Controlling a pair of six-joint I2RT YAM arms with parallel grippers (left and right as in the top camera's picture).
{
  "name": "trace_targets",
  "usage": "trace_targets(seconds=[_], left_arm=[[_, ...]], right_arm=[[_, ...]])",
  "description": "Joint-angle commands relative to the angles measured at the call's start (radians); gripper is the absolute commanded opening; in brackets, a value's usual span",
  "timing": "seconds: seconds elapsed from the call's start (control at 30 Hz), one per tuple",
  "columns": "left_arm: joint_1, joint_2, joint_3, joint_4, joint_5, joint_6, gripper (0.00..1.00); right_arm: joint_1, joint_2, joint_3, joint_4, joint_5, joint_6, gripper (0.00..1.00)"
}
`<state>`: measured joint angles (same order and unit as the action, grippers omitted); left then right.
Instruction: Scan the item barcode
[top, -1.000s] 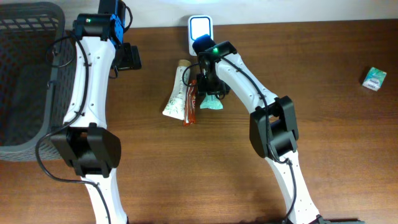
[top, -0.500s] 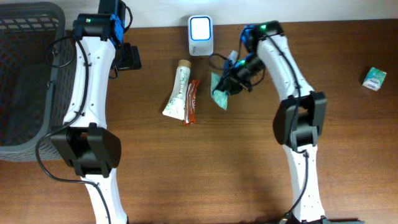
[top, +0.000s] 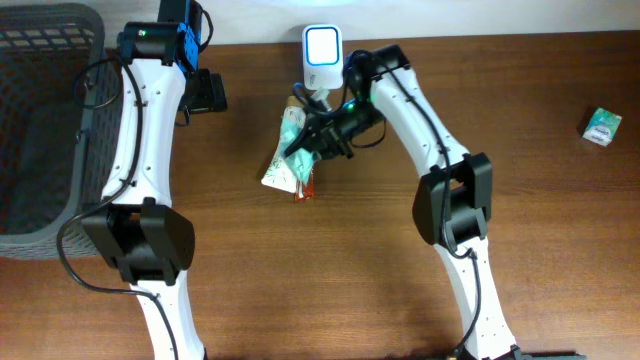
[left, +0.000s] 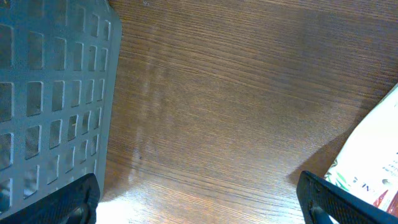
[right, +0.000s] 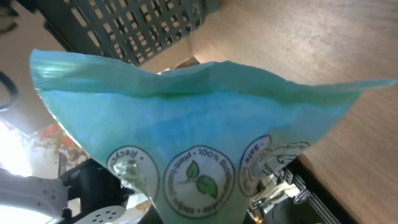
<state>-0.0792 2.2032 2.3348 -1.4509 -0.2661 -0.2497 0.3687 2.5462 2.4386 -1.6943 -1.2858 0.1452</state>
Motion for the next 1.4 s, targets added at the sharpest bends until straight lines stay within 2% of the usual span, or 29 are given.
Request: trace_targets(seconds=[0.0, 0.07, 0.13, 0.47, 0.6, 0.7, 0.77, 0.83, 0.87, 0.93, 1.0, 1.17, 1.23, 1.37], left_arm=[[-0.003, 0.007, 0.001, 0.002, 0.0, 0.009, 0.99], [-0.003, 0.007, 0.001, 0.001, 0.0, 0.009, 0.99], [-0.003, 0.007, 0.001, 0.002, 0.0, 0.009, 0.99], [-0.003, 0.007, 0.001, 0.002, 0.0, 0.009, 0.99], [-0.003, 0.007, 0.001, 0.001, 0.0, 0.009, 0.99], [-0.003, 0.007, 0.001, 0.002, 0.0, 0.009, 0.99], [-0.003, 0.007, 0.001, 0.002, 0.0, 0.009, 0.99], [-0.003, 0.007, 0.001, 0.002, 0.0, 0.009, 0.99], [-0.003, 0.007, 0.001, 0.001, 0.0, 0.009, 0.99], [-0.003, 0.007, 0.001, 0.002, 0.0, 0.009, 0.99], [-0.003, 0.007, 0.001, 0.001, 0.0, 0.009, 0.99], [-0.003, 0.007, 0.001, 0.002, 0.0, 0.009, 0.99], [-0.003, 0.007, 0.001, 0.001, 0.0, 0.009, 0.99], [-0.003, 0.007, 0.001, 0.001, 0.0, 0.009, 0.99]], right_arm=[[0.01, -0.038, 0.014, -0.004, -0.045, -0.09, 0.04], [0.008, -0.038, 0.014, -0.004, 0.031, -0.175, 0.04], [0.006, -0.038, 0.014, -0.005, 0.211, -0.246, 0.04], [0.059, -0.038, 0.014, -0.005, 0.317, -0.299, 0.04], [0.064, -0.038, 0.014, -0.005, 0.425, -0.305, 0.04], [0.058, -0.038, 0.015, 0.027, 0.689, -0.164, 0.04], [0.055, -0.038, 0.037, 0.098, 0.928, 0.003, 0.04], [0.055, -0.038, 0.093, 0.174, 1.173, 0.106, 0.04], [0.055, -0.038, 0.121, 0.225, 1.258, 0.114, 0.04], [0.055, -0.038, 0.149, 0.454, 1.427, 0.125, 0.04], [0.055, -0.035, 0.145, 0.689, 1.485, 0.122, 0.04], [0.054, -0.008, 0.139, 1.009, 1.485, 0.122, 0.05], [0.05, 0.019, 0.132, 1.064, 1.493, 0.122, 0.08], [0.034, 0.047, 0.125, 1.051, 1.493, 0.123, 0.04]])
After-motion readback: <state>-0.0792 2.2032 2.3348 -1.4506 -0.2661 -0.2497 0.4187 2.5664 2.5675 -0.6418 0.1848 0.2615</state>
